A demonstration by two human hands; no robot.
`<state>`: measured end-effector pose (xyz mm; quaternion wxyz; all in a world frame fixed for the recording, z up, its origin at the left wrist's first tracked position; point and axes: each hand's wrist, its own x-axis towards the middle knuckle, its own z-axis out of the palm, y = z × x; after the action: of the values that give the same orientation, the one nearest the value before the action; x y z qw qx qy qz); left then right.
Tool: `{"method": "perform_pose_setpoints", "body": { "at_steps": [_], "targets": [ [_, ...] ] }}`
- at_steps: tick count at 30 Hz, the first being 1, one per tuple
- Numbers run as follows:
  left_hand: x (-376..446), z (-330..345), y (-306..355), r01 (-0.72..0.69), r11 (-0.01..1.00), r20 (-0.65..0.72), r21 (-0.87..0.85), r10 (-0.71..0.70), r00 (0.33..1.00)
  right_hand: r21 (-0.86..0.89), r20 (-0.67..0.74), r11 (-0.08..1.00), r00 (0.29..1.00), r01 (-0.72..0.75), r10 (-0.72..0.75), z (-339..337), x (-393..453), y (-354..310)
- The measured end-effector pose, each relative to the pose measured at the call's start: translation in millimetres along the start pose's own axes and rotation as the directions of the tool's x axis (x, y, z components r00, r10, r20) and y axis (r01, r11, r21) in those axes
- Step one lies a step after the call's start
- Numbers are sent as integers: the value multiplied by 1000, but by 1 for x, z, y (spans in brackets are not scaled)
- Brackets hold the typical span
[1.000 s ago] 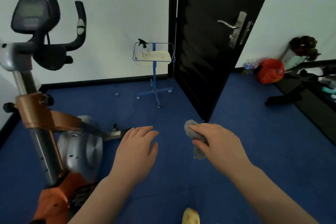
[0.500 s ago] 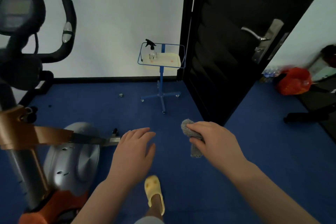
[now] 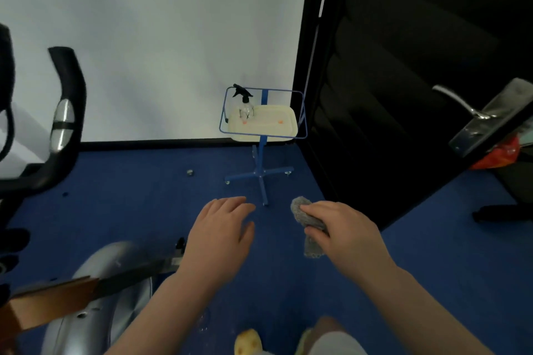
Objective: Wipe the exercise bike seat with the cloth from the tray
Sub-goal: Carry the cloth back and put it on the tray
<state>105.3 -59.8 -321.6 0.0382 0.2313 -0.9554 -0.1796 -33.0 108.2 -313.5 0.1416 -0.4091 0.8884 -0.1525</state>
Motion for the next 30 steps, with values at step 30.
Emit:
{"method": "perform_pose_setpoints", "body": {
  "at_steps": [30],
  "targets": [
    [349,49,-64,220,973,175,-73,-204,963,-1,119,996,989,94,-93,-33,381,101]
  ]
}}
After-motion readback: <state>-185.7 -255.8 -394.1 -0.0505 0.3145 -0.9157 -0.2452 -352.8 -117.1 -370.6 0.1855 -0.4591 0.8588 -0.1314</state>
